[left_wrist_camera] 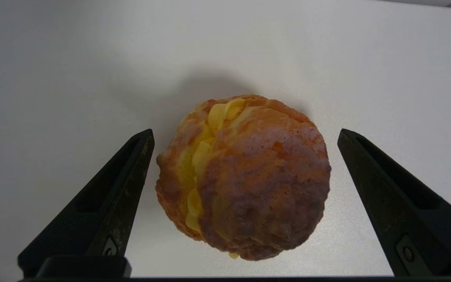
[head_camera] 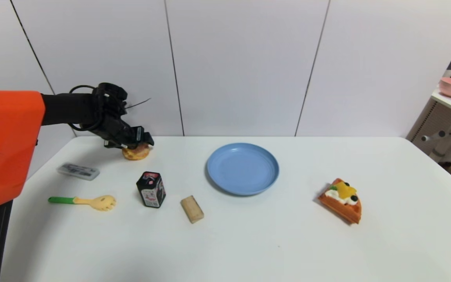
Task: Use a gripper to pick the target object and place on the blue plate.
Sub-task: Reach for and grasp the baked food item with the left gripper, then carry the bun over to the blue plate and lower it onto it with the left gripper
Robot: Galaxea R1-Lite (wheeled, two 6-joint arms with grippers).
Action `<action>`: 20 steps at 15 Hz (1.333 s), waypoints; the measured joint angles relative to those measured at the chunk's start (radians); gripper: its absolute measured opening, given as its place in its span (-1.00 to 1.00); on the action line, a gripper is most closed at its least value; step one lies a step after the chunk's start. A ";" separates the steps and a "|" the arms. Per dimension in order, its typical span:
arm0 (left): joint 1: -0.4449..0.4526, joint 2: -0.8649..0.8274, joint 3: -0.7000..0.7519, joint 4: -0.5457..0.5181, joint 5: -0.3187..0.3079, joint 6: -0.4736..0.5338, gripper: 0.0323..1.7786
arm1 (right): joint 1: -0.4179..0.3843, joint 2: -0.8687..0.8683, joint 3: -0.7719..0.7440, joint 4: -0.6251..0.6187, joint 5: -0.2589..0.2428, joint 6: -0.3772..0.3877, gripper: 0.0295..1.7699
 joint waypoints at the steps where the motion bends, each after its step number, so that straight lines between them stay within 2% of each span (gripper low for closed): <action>1: 0.002 0.005 -0.003 0.000 0.000 0.000 0.90 | 0.000 0.000 0.000 0.000 0.000 0.000 0.92; 2: 0.002 0.009 -0.005 0.001 -0.001 0.001 0.81 | 0.000 0.000 0.000 0.000 0.000 0.000 0.92; 5: 0.001 0.017 -0.002 0.001 -0.008 0.006 0.26 | 0.000 0.000 0.000 0.000 0.000 0.000 0.92; 9: 0.001 0.005 -0.003 0.001 -0.011 0.019 -0.11 | 0.000 0.000 0.000 0.000 0.000 0.000 0.92; 11: 0.000 -0.035 -0.005 0.003 -0.027 0.034 -0.14 | 0.000 0.000 0.000 0.000 0.000 0.000 0.92; 15: -0.015 -0.212 -0.005 0.008 -0.136 0.052 -0.14 | 0.000 0.000 0.000 0.000 0.000 0.000 0.92; 17: -0.089 -0.315 0.001 0.009 -0.187 0.057 -0.14 | 0.000 0.000 0.000 0.000 0.000 0.000 0.92; 20: -0.267 -0.384 0.004 0.002 -0.297 0.064 -0.14 | 0.000 0.000 0.000 0.000 0.000 0.000 0.92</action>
